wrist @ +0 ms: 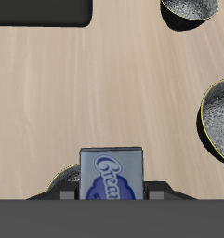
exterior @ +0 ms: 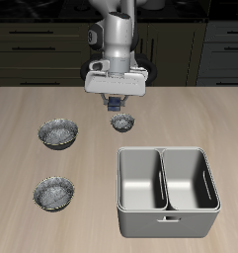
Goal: Place the cream cheese in the smallest bowl
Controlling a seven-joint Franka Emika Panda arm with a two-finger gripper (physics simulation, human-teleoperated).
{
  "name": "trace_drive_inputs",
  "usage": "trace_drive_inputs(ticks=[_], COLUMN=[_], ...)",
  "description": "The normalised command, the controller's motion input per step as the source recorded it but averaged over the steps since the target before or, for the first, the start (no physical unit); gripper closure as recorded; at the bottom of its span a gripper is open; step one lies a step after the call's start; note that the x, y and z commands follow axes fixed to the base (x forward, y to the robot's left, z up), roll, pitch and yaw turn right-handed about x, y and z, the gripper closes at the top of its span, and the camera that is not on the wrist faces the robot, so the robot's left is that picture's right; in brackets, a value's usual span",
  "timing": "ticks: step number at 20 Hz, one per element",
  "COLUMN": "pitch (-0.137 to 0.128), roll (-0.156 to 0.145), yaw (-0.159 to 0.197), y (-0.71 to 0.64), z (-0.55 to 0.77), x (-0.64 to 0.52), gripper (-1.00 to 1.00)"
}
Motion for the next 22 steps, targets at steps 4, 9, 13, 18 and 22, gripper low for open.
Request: trace_drive_inputs(ticks=[4, 9, 13, 18, 22], pitch=[-0.004, 0.038, 0.049, 0.023, 0.034], roll=[0.0, 0.009, -0.015, -0.032, -0.025], yaw=[-0.004, -0.007, -0.017, 0.005, -0.014], y=[0.02, 0.02, 0.01, 0.02, 0.03], z=[-0.08, -0.27, -0.29, -0.18, -0.15], x=[0.14, 0.13, 0.02, -0.07, -0.03], gripper=[1.0, 1.0, 1.0, 1.0, -1.0])
